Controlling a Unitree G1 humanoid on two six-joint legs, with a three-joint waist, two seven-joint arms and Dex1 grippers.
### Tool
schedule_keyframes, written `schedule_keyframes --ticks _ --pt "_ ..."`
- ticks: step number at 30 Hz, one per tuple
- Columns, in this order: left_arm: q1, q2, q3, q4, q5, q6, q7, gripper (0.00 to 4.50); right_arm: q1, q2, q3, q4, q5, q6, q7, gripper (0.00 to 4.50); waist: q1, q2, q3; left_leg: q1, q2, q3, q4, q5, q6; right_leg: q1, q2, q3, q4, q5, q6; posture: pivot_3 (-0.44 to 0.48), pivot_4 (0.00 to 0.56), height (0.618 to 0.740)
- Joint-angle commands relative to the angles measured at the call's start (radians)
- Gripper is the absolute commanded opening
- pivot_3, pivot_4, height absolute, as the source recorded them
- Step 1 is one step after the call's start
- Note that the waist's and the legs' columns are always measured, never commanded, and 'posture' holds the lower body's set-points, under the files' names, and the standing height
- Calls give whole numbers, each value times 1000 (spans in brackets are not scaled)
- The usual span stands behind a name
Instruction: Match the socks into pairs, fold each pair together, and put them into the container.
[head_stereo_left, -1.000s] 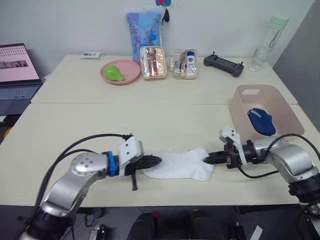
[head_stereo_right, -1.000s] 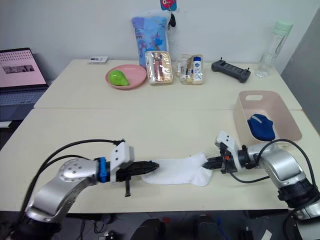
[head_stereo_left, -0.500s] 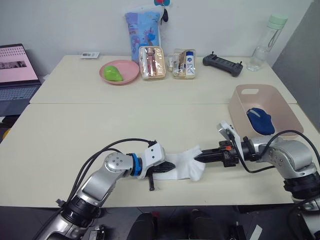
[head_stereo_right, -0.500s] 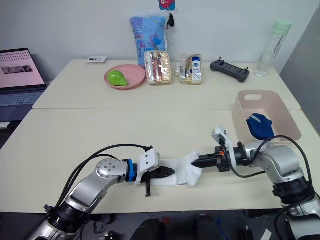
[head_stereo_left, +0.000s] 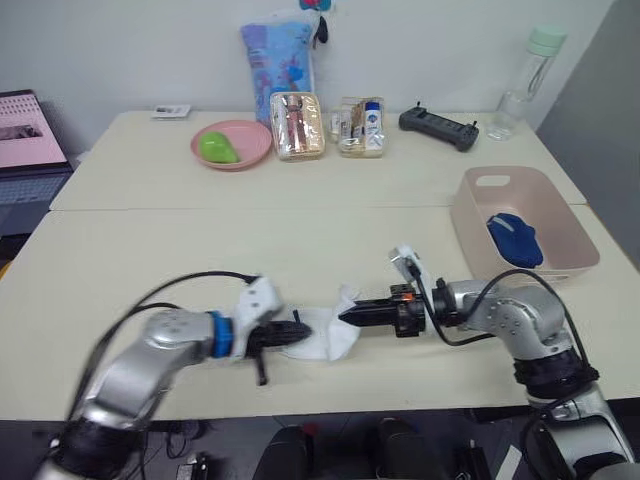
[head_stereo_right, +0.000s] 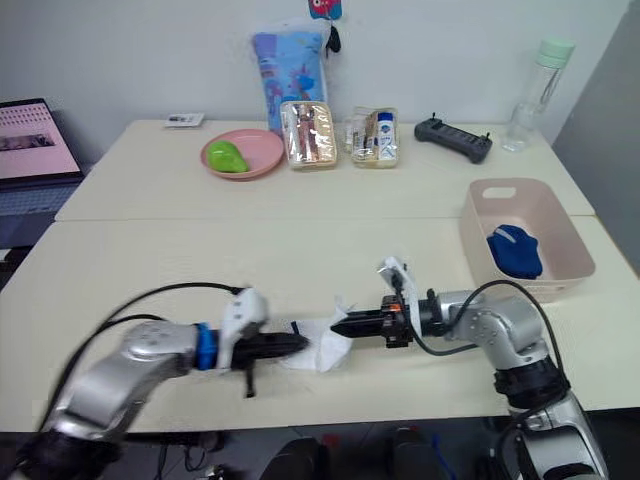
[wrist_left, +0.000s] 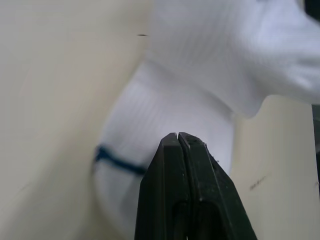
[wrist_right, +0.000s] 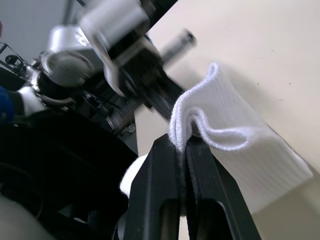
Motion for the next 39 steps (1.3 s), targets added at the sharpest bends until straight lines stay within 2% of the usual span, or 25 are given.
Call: schedule_keyframes --ticks 1,7,10,17,23,27,30,35,39 --pt "19 18 111 -76 -99 57 17 0 -32 29 45 28 -41 -59 2 48 1 0 0 0 0 0 0 0 0 0 0 0 0 0 0 0 150 740" --pt "17 41 160 -84 -119 72 49 0 -64 72 115 118 -128 -132 7 48 1 0 0 0 -1 0 0 0 0 0 -1 0 0 0 0 0 150 740" --pt "7 43 163 -88 -127 70 61 0 -69 70 113 113 -122 -129 32 841 1 0 0 0 -1 0 0 0 0 0 -1 0 0 0 0 0 150 740" --pt "-59 52 169 -91 -171 78 76 0 -84 42 22 15 -14 11 16 3350 1 0 0 0 -1 0 0 0 0 0 -1 0 0 0 0 0 150 740" --pt "-87 29 61 -153 -199 99 80 0 -69 -33 -49 -42 2 80 -43 3350 1 0 0 0 -2 0 0 0 0 1 -1 1 -1 0 0 0 150 740" --pt "10 90 -80 -108 -12 -42 49 0 -43 -106 -26 -46 -45 83 -76 3350 -2 0 0 0 -2 1 -1 0 0 0 -1 2 -1 0 0 0 150 740" --pt "42 76 -152 -2 140 -195 89 0 -25 -137 -12 -56 -47 113 -92 3350 -2 0 0 1 -1 1 -3 0 0 0 -1 1 -1 0 0 0 150 740" --pt "96 42 -201 49 195 -259 90 0 -3 -138 5 -58 -33 161 -101 3350 -1 0 0 1 -2 1 -5 0 0 0 -1 1 -2 0 0 0 150 740" --pt "147 29 -195 57 212 -274 104 0 -20 -84 46 -6 -45 178 -113 3350 -1 0 0 2 -2 1 -5 0 0 0 -1 2 -2 0 0 0 150 740"
